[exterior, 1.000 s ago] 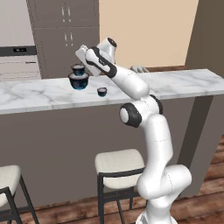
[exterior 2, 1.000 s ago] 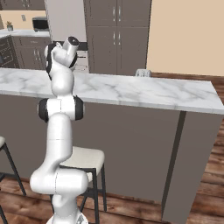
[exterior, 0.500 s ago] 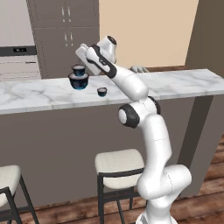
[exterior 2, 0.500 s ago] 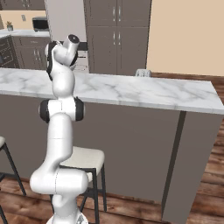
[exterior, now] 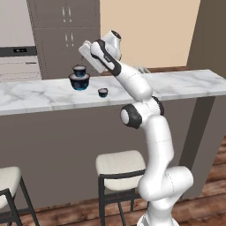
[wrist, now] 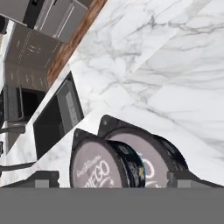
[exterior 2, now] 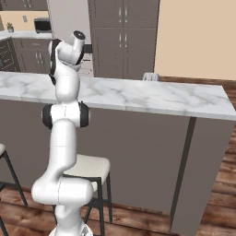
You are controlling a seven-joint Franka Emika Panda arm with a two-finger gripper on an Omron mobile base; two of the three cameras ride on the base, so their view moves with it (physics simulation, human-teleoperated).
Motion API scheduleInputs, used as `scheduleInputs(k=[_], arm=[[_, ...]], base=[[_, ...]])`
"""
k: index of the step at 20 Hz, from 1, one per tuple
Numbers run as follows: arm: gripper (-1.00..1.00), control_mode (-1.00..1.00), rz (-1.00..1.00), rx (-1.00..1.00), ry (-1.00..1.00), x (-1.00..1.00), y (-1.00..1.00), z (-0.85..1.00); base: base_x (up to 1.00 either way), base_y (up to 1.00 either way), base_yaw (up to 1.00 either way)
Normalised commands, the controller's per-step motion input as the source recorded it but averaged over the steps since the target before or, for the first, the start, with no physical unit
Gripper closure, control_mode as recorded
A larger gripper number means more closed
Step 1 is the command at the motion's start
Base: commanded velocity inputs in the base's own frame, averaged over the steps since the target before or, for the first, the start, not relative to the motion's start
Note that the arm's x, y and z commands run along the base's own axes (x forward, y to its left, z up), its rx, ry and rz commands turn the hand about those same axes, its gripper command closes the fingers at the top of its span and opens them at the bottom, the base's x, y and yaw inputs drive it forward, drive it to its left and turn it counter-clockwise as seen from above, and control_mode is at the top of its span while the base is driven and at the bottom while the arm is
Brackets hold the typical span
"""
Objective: Stack the yogurt containers by placing the smaller containers on top of the larger containers.
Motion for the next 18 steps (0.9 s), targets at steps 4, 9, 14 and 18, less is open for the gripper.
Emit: scheduleInputs(k=[4, 9, 14, 18], arm=[[-1.0, -1.0, -0.12, 0.03, 0.0, -0.85, -0.43, 0.03], [-1.0, -1.0, -0.08, 0.03, -0.05, -1.0, -0.56, 0.0], [-1.0, -1.0, 0.0, 0.03, -0.18, -1.0, -0.41, -0.05], [-1.0, -1.0, 0.04, 0.04, -0.23, -1.0, -0.31, -0.25]], base=[[0.0, 0.0, 0.0], [0.0, 0.0, 0.0], [0.0, 0.0, 0.0], [0.0, 0.0, 0.0]])
